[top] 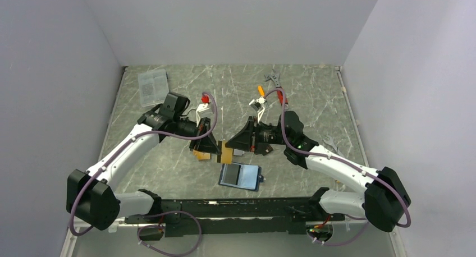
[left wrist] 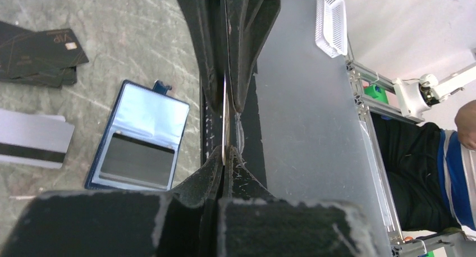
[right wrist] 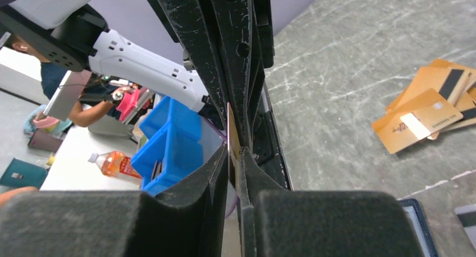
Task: Put the credit cards into the card holder
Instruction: Insert the credit card into the card holder.
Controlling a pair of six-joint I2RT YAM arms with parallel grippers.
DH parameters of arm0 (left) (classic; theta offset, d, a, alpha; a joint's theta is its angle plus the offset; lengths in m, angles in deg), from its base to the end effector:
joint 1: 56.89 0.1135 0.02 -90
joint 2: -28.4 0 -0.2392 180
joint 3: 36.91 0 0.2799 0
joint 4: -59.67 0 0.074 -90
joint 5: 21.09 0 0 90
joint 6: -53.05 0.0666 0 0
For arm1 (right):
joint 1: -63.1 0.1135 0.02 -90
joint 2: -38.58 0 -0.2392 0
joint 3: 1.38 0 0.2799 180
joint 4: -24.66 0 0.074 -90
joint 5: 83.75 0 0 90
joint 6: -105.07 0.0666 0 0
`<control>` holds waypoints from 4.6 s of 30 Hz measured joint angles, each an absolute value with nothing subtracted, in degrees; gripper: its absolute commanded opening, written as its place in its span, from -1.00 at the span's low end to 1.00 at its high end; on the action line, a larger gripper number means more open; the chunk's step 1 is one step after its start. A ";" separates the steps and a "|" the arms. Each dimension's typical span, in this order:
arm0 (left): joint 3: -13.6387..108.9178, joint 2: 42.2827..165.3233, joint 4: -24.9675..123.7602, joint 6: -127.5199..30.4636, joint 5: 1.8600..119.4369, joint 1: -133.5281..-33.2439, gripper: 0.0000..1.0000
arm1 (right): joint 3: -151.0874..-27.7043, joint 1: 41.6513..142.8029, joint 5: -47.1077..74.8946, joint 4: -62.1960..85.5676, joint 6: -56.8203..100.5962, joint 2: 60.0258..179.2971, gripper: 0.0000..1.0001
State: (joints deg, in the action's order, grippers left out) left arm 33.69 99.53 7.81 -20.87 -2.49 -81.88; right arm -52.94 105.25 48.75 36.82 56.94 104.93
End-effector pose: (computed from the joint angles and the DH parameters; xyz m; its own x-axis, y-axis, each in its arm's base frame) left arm 0.2277 -0.1758 0.2618 -0.5074 0.3340 -0.7944 0.8321 -0.0497 -0.5524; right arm 0.2053 0.2465 0.2555 -0.6895 0.0396 -0.7232 -0.7183 0.0903 0.6898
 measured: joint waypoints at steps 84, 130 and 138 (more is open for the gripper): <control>29.49 122.17 12.66 -2.62 41.91 -103.67 0.17 | -27.56 100.99 33.15 -2.13 63.32 85.78 -1.00; 31.13 123.70 12.53 1.66 45.60 -105.24 -0.16 | -27.19 95.24 33.82 -0.91 62.56 87.59 -1.00; 31.44 123.90 12.29 1.66 45.73 -105.24 -0.20 | -27.13 95.15 34.57 -1.11 61.57 90.35 -1.00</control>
State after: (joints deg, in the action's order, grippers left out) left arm 31.44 123.90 12.29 1.66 45.73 -105.24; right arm -27.13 95.15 34.57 -1.11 61.57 90.35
